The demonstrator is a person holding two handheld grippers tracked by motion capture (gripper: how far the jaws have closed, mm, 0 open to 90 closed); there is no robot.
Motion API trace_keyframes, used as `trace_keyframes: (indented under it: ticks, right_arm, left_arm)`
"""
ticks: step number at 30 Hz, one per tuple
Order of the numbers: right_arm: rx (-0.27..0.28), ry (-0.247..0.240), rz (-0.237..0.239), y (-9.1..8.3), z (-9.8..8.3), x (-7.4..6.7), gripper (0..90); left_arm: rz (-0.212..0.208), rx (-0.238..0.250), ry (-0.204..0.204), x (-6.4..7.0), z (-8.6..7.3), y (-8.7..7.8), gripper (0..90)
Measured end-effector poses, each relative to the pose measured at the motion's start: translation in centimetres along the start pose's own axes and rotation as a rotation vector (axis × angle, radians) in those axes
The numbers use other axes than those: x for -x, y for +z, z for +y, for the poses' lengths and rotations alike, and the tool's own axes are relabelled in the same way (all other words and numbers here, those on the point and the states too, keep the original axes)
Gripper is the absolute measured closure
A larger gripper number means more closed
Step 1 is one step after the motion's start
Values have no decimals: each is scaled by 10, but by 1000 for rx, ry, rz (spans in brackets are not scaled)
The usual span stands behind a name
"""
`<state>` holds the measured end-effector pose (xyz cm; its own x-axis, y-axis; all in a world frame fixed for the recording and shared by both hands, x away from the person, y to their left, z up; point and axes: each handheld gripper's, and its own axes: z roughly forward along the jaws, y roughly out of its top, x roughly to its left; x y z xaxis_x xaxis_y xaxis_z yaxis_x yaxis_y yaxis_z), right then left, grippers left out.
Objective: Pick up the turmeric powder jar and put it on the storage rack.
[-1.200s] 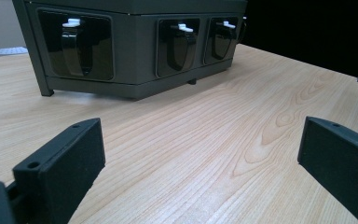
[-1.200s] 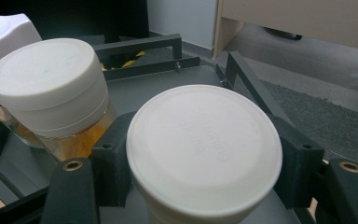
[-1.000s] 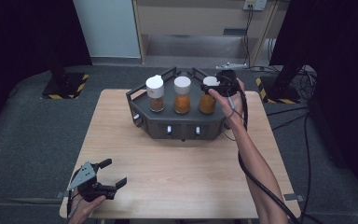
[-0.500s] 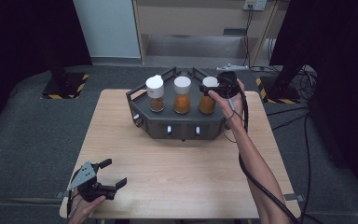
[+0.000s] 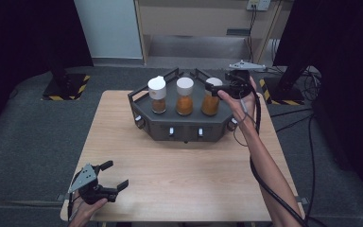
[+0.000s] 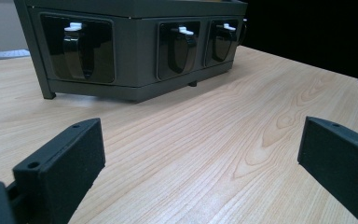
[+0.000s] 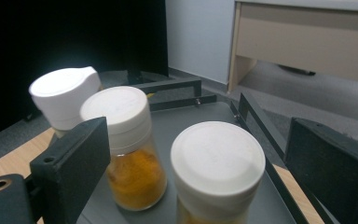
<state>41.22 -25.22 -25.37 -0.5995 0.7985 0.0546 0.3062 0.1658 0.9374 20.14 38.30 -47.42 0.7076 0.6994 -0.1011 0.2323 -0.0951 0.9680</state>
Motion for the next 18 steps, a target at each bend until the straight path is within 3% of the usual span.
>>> trace_keyframes:
  ticks: [7,18]
  right_arm:
    - [33,-36,31,-25,-10,-4,68]
    - [70,-51,76,-76,-45,-6,70]
  left_arm:
    - [8,1,-10,-2,0,2,0]
    - [1,-3,-16,-4,1,10,0]
